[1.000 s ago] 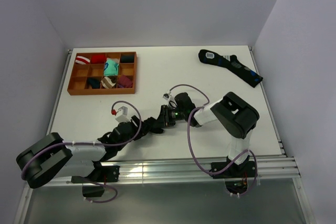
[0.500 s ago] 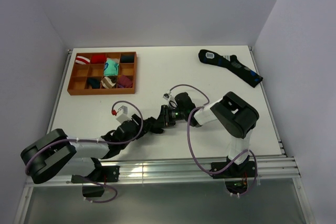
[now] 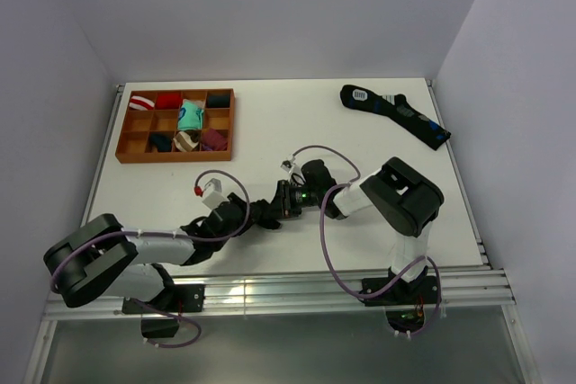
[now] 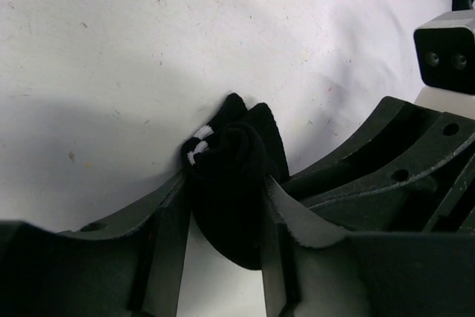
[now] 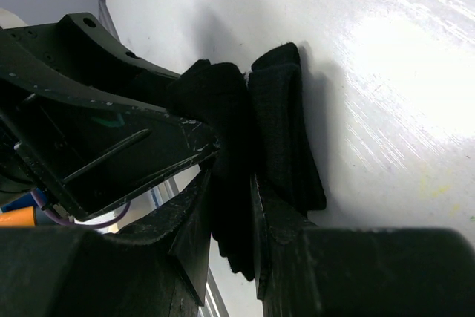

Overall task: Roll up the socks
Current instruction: Roll the sock at the center of the board.

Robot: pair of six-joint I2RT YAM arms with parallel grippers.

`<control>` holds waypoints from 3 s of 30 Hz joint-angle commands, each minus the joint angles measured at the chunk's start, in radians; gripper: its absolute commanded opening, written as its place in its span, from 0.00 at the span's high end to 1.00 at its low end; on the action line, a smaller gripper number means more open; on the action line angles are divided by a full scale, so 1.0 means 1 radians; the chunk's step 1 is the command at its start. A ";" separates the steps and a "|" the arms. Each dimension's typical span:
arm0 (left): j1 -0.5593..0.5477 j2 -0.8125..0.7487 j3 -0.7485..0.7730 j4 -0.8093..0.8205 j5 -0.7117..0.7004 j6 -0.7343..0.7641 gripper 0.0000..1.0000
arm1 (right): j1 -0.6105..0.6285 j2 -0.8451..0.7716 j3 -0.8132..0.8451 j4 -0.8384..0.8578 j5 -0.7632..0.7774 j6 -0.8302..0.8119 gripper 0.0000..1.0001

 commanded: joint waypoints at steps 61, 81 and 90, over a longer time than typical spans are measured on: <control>0.100 0.228 0.513 -0.767 0.279 0.413 0.99 | 0.386 -0.517 -0.223 0.005 0.942 -0.401 0.42; 0.115 0.289 0.593 -0.844 0.370 0.440 0.99 | 0.447 -0.401 -0.179 0.126 1.040 -0.523 0.41; 0.127 0.304 0.607 -0.844 0.405 0.441 0.99 | 0.455 -0.342 -0.146 0.096 1.011 -0.536 0.41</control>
